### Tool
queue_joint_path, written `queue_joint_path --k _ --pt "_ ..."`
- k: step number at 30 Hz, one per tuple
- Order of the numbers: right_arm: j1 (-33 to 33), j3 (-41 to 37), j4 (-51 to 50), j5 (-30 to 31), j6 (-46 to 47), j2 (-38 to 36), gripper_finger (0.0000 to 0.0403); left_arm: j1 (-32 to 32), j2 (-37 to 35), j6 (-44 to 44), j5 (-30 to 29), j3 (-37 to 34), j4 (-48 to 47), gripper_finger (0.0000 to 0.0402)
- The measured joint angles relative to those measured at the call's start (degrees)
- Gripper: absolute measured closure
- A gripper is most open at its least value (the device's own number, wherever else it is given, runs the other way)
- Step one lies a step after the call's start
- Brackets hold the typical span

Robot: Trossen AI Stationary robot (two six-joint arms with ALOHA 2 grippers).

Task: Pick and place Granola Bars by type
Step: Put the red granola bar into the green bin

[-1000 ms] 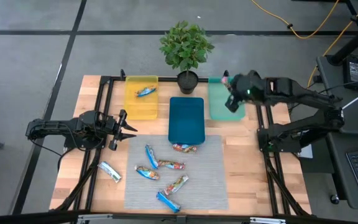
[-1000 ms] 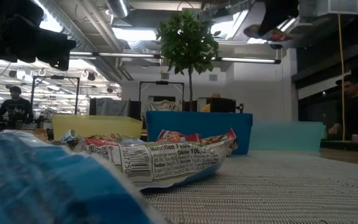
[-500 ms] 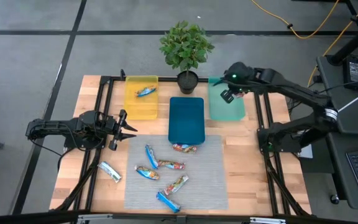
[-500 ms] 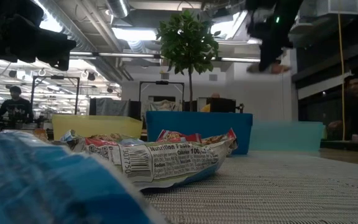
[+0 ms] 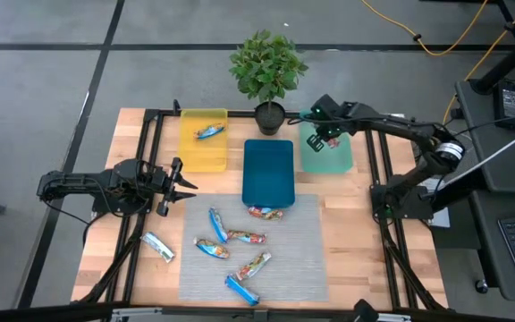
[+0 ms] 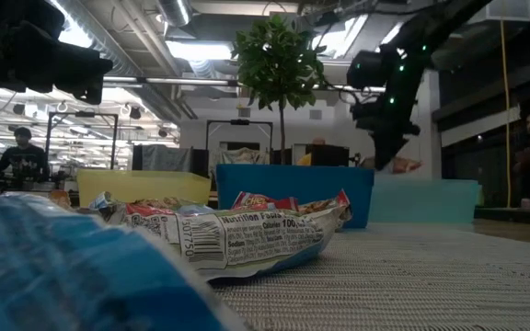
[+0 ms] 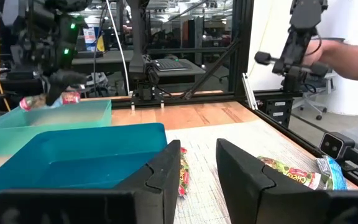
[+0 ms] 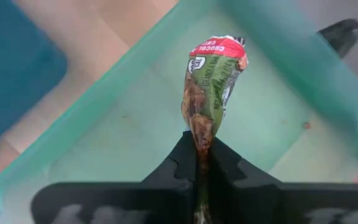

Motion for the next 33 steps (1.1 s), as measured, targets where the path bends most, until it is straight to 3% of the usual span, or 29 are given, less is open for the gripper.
queue_joint_path --k 6,14,21,33 --pt "-0.2 -0.6 1.1 -0.2 -0.8 4.9 0.0366 0.0 0.0 0.0 0.0 0.0 0.0 0.0309" --pt "-0.2 -0.6 3.5 -0.2 -1.7 10.7 0.0387 0.0 0.0 0.0 0.0 0.0 0.0 0.0304" --pt "-0.2 -0.6 4.0 -0.7 -2.6 11.1 0.0355 0.0 0.0 0.0 0.0 0.0 0.0 0.0309" --pt "-0.2 0.0 4.0 -0.3 -2.5 11.1 0.0352 0.0 0.0 0.0 0.0 0.0 0.0 0.0307"
